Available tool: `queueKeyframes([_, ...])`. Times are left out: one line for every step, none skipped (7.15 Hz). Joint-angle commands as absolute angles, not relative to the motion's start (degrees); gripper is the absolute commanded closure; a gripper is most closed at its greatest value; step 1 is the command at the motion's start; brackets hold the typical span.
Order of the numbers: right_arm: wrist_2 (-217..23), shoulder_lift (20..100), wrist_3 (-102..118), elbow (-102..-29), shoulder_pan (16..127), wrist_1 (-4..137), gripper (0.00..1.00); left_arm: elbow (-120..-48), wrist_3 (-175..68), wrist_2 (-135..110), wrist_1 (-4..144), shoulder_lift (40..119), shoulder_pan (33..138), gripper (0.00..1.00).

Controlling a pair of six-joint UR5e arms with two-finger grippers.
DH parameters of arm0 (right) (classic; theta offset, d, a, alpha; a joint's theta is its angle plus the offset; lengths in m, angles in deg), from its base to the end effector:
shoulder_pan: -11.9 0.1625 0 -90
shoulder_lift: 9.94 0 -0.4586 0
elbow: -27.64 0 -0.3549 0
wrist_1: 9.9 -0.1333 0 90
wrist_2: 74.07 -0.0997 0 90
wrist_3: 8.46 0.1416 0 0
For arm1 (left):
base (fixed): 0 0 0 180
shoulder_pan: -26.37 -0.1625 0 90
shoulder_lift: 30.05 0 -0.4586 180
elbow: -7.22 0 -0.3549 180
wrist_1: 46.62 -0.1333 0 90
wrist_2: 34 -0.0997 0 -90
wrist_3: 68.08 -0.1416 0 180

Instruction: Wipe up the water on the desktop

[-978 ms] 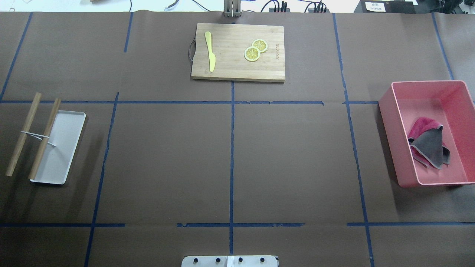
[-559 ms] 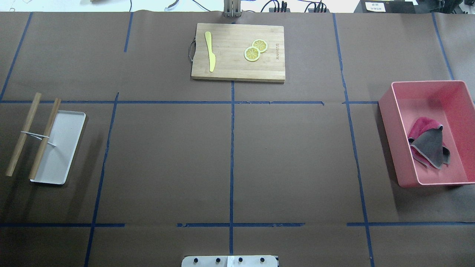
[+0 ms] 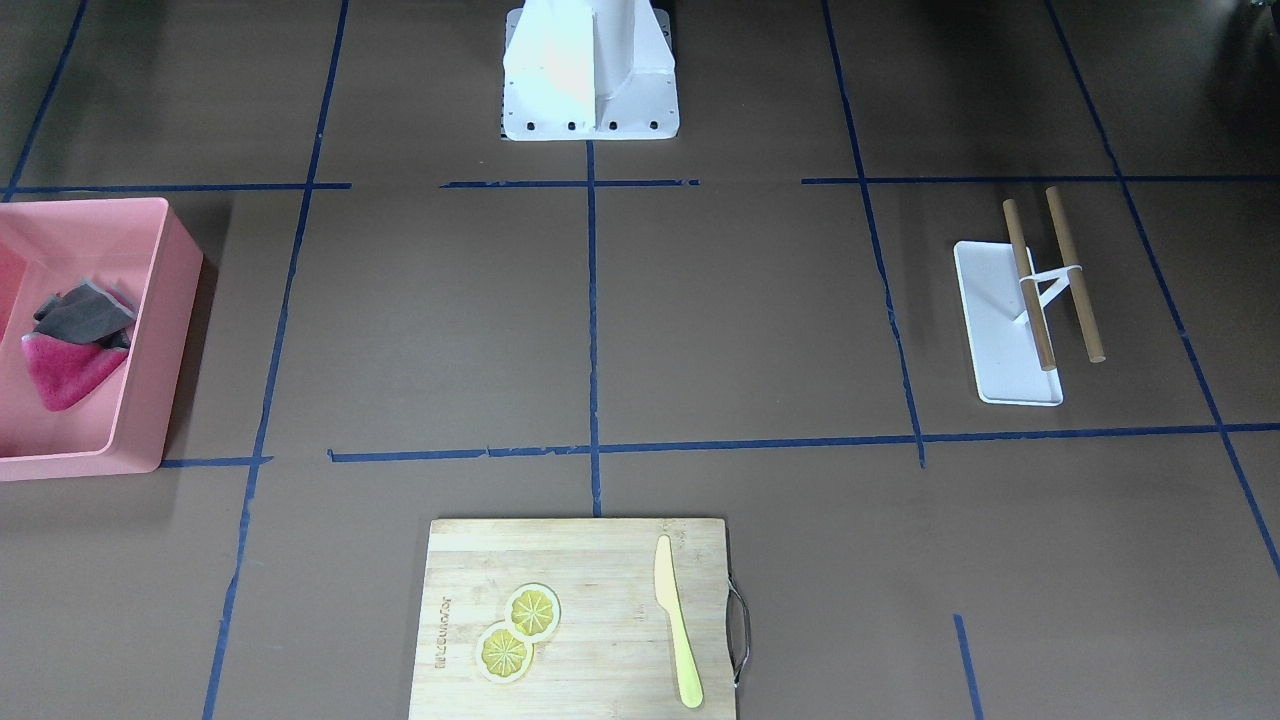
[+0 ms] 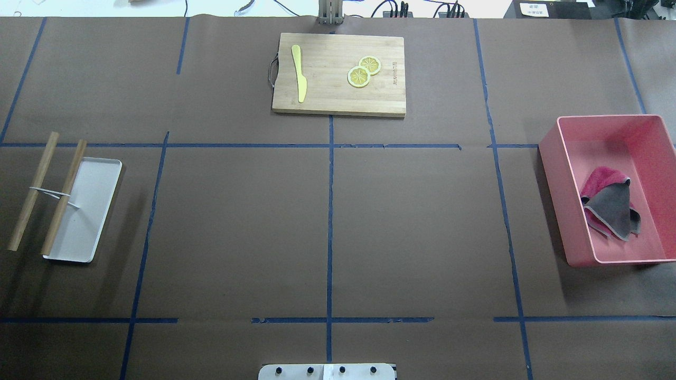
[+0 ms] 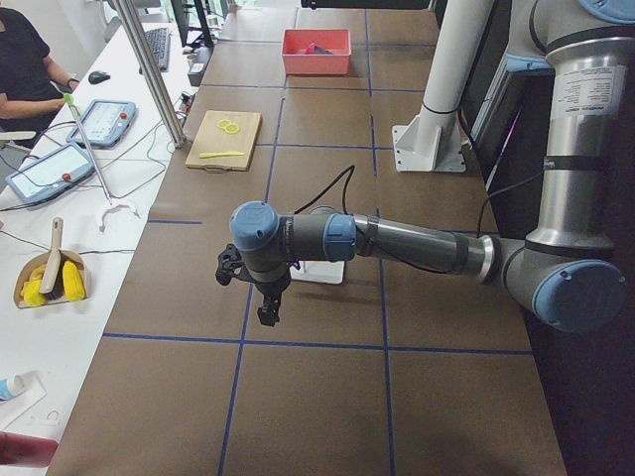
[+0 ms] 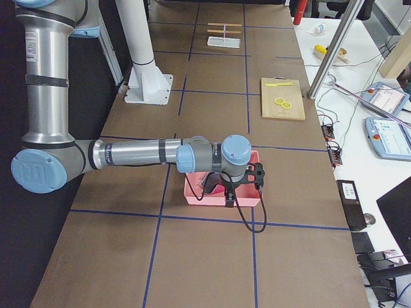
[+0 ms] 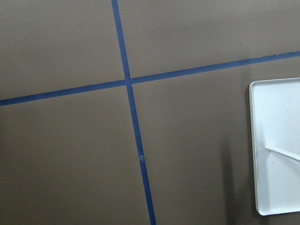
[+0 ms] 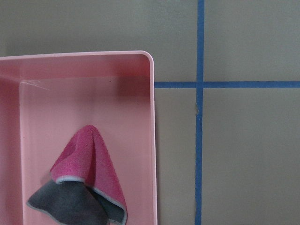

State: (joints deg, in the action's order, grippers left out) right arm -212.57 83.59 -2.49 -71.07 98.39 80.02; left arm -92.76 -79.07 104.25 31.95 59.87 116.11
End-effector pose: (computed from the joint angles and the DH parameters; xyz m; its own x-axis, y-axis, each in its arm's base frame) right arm 0.0007 -0.4340 0.6725 0.6600 -0.0051 0.7513 -0.0077 0.9999 0.0136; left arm -0.0256 -0.4462 0.6570 0.6529 0.1740 -0.7372 -0.1314 0.9845 0.1160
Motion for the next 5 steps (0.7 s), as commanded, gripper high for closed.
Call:
queueKeyframes([-212.59,83.57,-2.49,-70.98,98.30,80.02,0.00,-93.14,-79.07,104.16,31.95,59.77,116.11,0.00])
queueKeyframes([-212.50,83.57,-2.49,-70.89,98.30,80.02,0.00,-93.15,-79.07,104.25,31.95,59.69,116.11,0.00])
queueKeyframes([-212.50,83.57,-2.40,-70.54,98.12,80.02,0.00,-93.41,-79.07,104.16,31.95,59.69,116.11,0.00])
queueKeyframes([-212.50,83.57,-2.40,-70.54,98.12,80.02,0.00,-93.41,-79.07,104.25,31.95,59.77,116.11,0.00])
queueKeyframes([-212.50,83.48,-2.40,-70.45,98.12,80.02,0.00,-93.41,-79.07,104.25,31.95,59.77,116.11,0.00])
